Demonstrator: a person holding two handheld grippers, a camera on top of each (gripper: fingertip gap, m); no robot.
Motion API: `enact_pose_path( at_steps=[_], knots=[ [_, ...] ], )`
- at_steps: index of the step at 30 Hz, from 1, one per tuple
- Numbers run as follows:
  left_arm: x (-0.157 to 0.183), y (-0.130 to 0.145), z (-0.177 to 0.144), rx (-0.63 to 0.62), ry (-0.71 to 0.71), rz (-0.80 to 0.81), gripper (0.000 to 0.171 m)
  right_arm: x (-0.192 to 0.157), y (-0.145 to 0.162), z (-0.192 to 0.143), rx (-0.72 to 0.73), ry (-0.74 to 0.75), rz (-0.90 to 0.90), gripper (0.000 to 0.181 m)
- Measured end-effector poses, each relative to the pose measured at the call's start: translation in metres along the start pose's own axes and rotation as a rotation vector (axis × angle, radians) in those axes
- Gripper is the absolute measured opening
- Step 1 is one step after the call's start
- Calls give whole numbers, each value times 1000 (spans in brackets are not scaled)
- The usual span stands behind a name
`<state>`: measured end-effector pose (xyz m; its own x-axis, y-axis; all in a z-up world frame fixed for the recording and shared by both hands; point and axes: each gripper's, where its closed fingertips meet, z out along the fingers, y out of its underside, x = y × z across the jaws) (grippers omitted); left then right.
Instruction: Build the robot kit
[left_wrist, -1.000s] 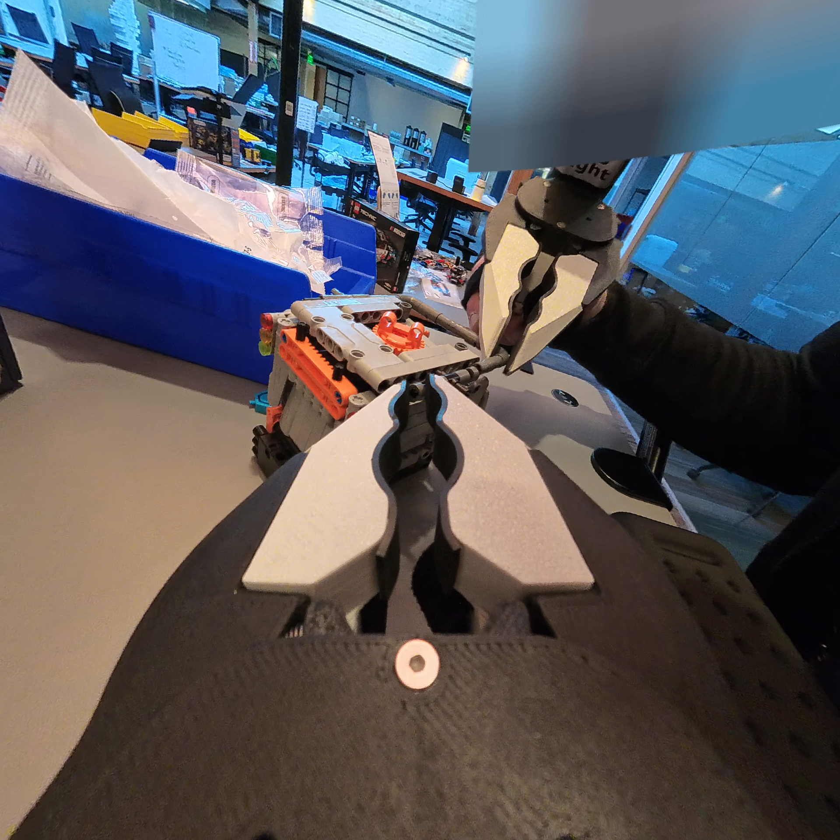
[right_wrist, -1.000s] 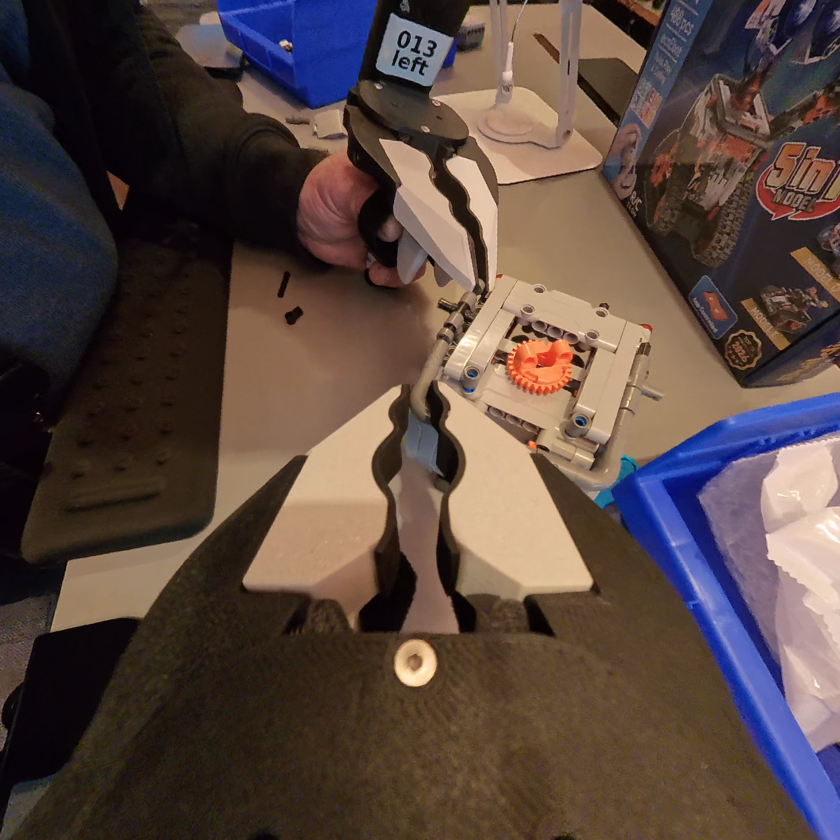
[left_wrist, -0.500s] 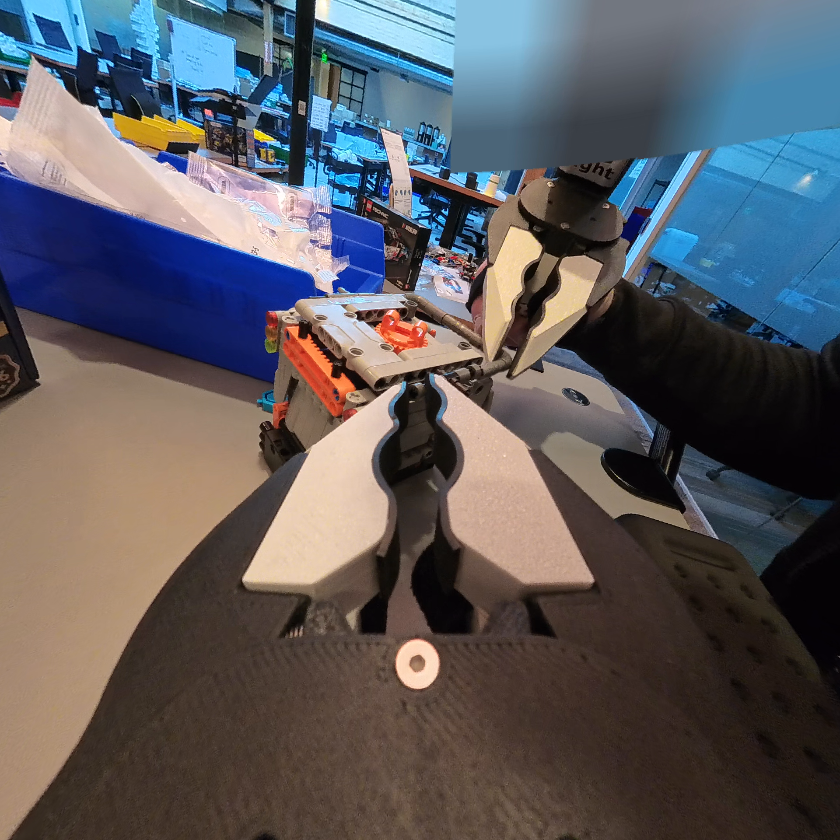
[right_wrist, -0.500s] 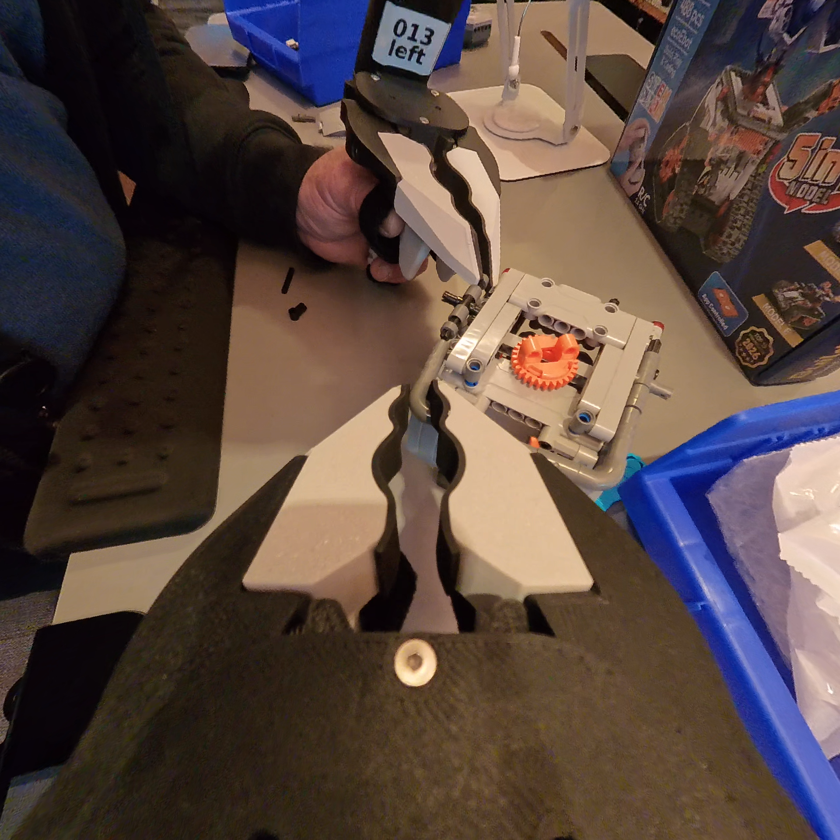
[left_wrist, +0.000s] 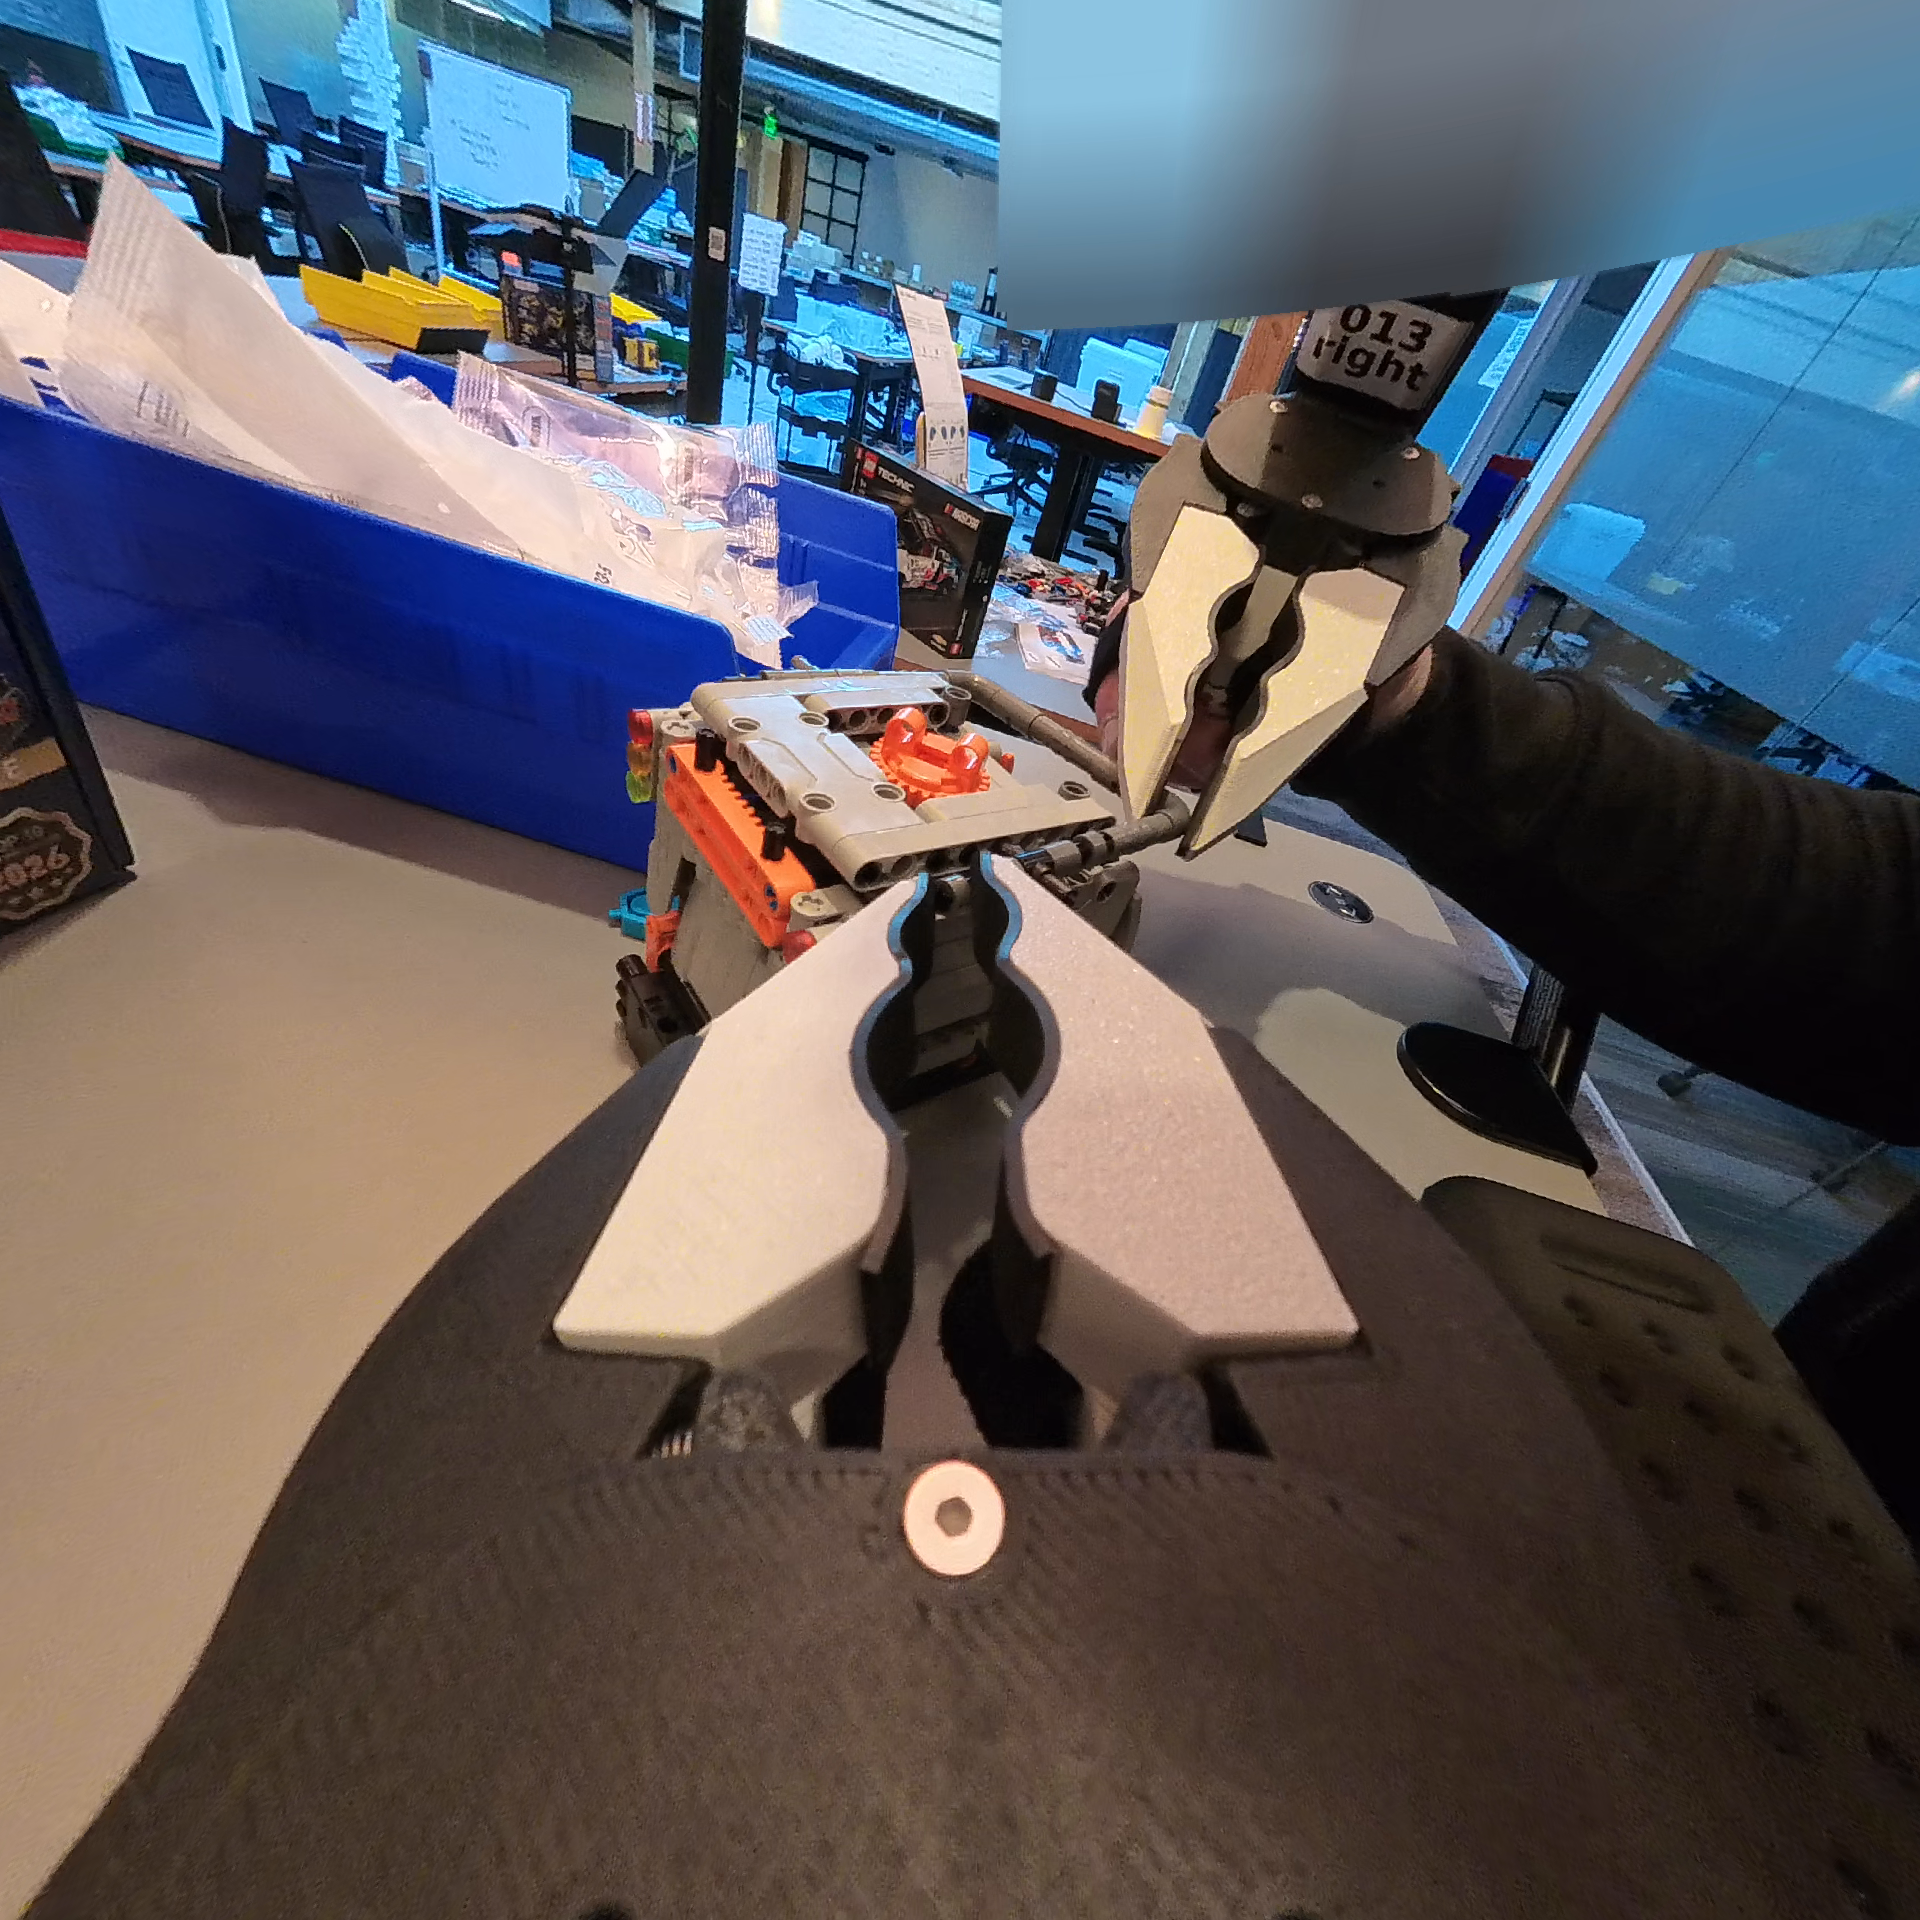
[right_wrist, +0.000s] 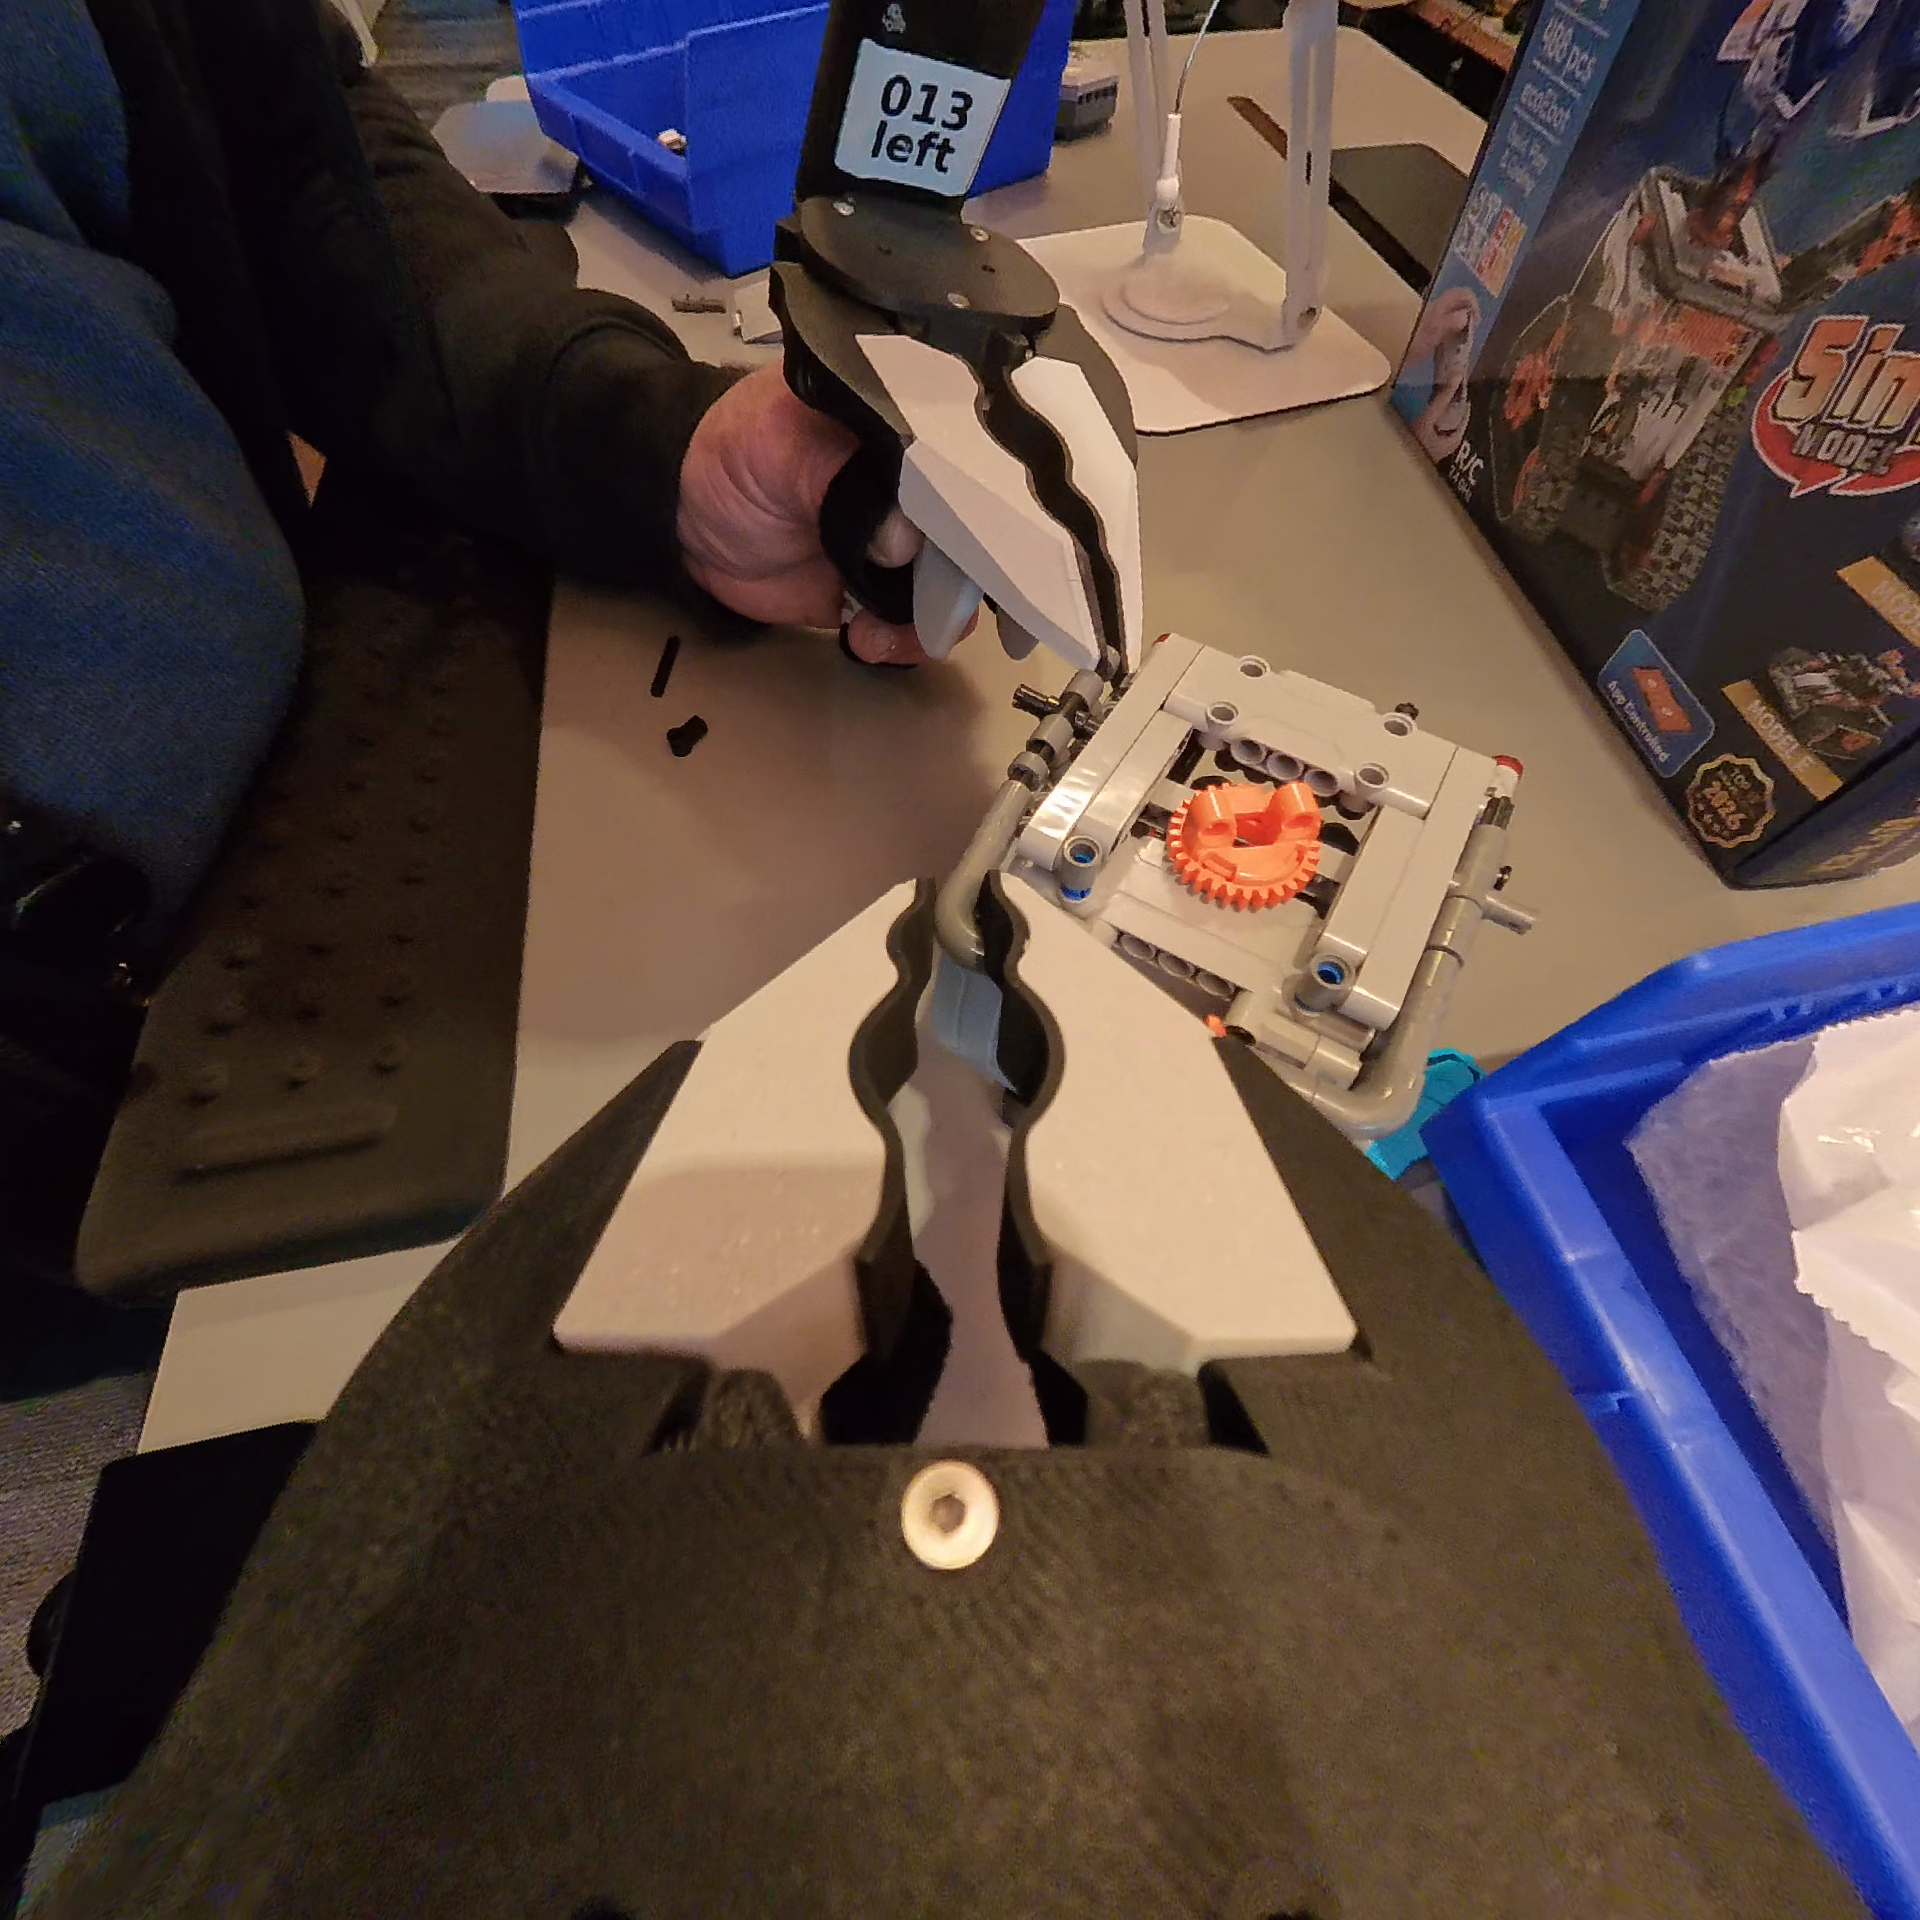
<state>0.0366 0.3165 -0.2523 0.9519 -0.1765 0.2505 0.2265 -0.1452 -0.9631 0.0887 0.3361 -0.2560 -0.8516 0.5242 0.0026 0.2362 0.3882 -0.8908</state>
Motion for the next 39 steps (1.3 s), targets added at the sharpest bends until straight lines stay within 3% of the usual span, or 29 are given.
enact_pose_path(
  at_steps=[17, 26, 28, 31, 39],
  knots=[
    [-2, 0, 1, -32, -94, 62, 2, -4, -1, 3, -14, -35, 6, 7],
    [-3, -3, -1, -30, -85, 19, 3, -6, 0, 6, -22, -37, -4, 8],
    [-2, -4, -2, -40, -65, 18, 6, -6, 1, 6, -24, -36, -7, 8],
    [7, -5, -2, -56, 4, 9, 25, -6, 0, 6, -23, -36, -8, 7],
    [11, 1, 0, -122, -38, 91, 21, -7, 1, 6, -24, -44, -10, 8]
  ],
)
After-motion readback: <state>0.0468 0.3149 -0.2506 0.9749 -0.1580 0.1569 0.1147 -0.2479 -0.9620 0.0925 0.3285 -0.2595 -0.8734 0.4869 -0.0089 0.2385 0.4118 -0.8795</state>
